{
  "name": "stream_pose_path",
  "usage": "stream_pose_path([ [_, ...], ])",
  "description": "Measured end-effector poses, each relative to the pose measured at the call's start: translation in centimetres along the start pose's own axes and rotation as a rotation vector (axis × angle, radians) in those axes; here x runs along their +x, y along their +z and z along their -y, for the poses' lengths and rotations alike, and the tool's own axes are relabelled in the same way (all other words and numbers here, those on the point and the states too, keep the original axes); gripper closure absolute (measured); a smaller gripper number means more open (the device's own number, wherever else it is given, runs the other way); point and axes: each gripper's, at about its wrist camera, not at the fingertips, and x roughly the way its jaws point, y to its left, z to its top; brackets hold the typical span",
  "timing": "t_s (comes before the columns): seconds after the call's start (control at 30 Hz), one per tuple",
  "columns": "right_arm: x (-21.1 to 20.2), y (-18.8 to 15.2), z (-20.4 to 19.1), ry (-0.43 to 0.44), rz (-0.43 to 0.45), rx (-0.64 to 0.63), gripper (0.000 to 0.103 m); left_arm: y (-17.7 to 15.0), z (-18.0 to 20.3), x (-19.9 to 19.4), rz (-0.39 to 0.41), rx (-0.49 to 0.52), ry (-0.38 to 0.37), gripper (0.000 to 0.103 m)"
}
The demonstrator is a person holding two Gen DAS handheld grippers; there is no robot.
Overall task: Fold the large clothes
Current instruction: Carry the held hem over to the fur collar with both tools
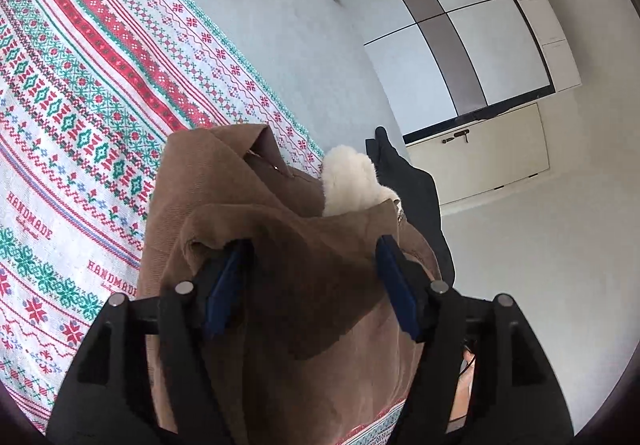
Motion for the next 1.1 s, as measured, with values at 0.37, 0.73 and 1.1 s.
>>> stream_pose_path([
  [0.37,-6.3,0.5,-0.6,-0.037,0.113,-0.114,0.035,-0.9,3.0,-2.8,0.076,0.369,0.333,0.019],
  [0.73,-1.0,-5.3,-4.5,-0.509,-0.047,-0.809,0.035,0.2,3.8,3.1,0.016,0.499,0.507,0.025],
  [1.1,2.5,-0.5,-8.4,-0.375,0.097,-0.73,0.058,2.8,5.3,3.6,0.063,0.366,0.487,0.09],
])
